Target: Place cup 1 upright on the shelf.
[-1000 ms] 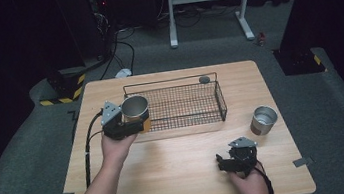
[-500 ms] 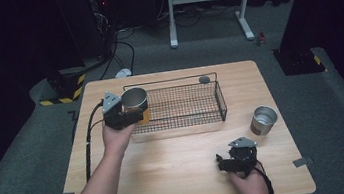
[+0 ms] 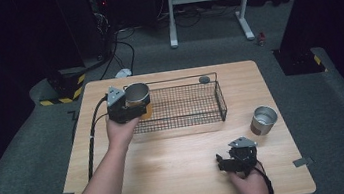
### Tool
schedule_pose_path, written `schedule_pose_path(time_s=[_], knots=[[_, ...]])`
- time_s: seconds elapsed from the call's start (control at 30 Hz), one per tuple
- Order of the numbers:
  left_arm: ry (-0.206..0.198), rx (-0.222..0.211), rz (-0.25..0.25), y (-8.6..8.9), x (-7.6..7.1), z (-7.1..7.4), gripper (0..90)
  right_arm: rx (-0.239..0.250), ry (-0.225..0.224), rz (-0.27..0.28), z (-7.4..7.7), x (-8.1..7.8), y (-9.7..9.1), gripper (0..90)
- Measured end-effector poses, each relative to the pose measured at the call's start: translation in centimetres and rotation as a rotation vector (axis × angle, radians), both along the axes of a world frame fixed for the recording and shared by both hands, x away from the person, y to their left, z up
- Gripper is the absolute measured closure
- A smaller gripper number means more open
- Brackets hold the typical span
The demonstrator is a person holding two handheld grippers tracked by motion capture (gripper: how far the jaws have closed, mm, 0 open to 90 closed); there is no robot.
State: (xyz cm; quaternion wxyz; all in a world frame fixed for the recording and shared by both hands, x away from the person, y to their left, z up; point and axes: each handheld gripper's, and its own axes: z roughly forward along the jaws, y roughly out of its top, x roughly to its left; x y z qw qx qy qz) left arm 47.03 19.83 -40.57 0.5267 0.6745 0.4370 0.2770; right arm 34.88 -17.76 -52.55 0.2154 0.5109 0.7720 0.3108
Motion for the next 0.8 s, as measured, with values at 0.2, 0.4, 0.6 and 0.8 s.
schedule_pose_path(time_s=[0.2, 0.4, 0.6, 0.8], knots=[[-0.01, -0.01, 0.031, 0.0, 0.9, -0.6, 13.5, 0.0, 0.0, 0.0, 0.0, 0.0, 0.0, 9.3], [0.022, 0.002, 0.036, -0.3, 1.8, -1.0, 13.4, 0.0, -0.001, 0.001, 0.0, 0.0, 0.0, 9.3], [0.049, -0.007, 0.037, -0.7, 2.4, -1.7, 13.4, 0.0, 0.0, 0.0, 0.0, 0.0, 0.0, 9.3], [0.069, 0.014, 0.035, -1.5, 2.9, -2.7, 13.4, 0.001, 0.001, 0.001, 0.0, 0.0, 0.0, 9.5]])
